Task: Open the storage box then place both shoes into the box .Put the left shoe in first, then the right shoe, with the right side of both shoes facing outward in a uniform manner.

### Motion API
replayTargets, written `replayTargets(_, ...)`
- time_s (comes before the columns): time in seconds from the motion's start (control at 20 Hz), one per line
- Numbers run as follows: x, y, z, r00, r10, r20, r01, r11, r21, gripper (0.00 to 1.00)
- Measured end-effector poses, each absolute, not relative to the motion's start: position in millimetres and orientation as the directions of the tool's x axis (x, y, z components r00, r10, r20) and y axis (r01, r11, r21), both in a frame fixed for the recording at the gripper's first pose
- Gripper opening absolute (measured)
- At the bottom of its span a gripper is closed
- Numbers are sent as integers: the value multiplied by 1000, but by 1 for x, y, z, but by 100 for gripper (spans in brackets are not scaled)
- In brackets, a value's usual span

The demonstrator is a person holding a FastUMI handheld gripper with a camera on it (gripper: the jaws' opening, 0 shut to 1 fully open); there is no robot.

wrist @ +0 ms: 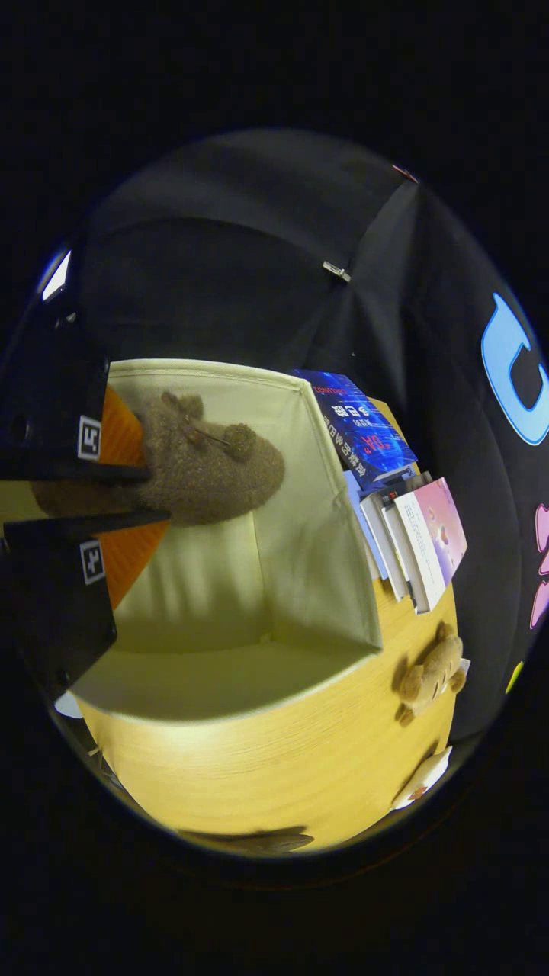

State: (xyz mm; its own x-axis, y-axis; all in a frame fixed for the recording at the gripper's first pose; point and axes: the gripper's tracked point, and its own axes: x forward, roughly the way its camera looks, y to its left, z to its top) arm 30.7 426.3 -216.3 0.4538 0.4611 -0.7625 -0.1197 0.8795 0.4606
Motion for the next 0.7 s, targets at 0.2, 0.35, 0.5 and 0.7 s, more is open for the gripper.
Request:
replayTargets(0.2,9,425,-194,428,528,-733,-216,848,485,99)
replayTargets(0.35,1,392,-164,466,545,-697,-339,838,428,99)
replayTargets(0.5,7,327,-134,564,532,-631,-438,841,318,99)
replayTargets(0.7,17,228,-105,676,481,-558,-456,868,197,98)
